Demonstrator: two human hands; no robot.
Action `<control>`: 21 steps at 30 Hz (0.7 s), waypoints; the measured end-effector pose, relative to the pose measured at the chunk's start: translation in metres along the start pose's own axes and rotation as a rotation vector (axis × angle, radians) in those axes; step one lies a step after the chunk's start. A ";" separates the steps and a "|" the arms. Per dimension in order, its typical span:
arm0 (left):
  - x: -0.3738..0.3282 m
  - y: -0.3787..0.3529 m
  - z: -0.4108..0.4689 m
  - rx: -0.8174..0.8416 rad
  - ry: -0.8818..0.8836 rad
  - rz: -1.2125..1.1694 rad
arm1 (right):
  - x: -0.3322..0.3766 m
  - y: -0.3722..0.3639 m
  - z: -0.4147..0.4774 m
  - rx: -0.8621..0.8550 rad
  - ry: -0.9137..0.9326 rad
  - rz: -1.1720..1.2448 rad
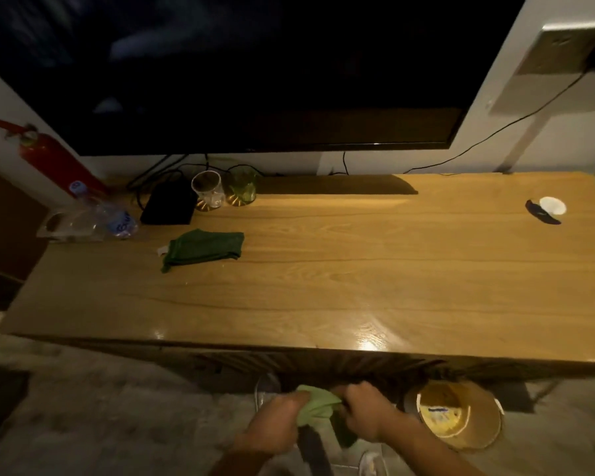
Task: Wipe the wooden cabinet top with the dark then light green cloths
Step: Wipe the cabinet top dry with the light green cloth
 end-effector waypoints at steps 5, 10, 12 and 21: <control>-0.100 0.031 0.043 -0.051 -0.062 0.115 | -0.061 0.077 -0.040 -0.140 -0.054 0.018; -0.159 0.080 0.076 -0.151 -0.105 0.174 | -0.075 0.146 -0.052 -0.312 -0.045 0.023; -0.169 0.099 0.081 -0.193 -0.115 0.186 | -0.072 0.164 -0.051 -0.348 -0.027 0.021; -0.111 0.150 0.054 -0.335 -0.037 0.085 | 0.007 0.183 -0.001 -0.325 0.116 -0.004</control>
Point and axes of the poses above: each hand's wrist, its own z-axis towards the middle knuckle, its own y-axis out of the back of the hand, x = y × z, the point moved 2 cm from there along z, towards the middle knuckle, and after that the axes turned 5 degrees about -y, right-handed, at the moved point
